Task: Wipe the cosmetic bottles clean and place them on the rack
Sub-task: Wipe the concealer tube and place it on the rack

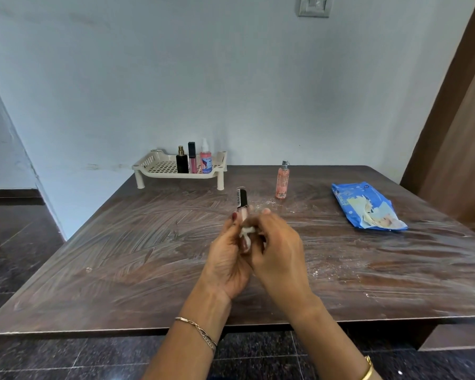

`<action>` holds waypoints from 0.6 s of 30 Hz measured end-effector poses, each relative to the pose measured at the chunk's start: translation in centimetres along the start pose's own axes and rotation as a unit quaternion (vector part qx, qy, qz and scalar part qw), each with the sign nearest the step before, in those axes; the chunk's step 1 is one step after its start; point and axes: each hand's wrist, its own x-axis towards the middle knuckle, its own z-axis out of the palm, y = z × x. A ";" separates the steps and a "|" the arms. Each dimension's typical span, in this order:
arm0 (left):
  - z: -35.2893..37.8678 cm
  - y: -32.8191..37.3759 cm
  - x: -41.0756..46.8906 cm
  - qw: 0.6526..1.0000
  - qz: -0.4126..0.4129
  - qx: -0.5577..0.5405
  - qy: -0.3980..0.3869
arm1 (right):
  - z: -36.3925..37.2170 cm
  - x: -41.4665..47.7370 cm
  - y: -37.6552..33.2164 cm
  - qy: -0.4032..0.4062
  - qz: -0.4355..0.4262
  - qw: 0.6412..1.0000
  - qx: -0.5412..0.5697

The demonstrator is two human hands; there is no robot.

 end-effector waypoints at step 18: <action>-0.3 0.4 0.6 0.998 -0.035 -0.048 -0.015 | 0.0 0.4 0.7 -0.017 -0.054 0.998 -0.031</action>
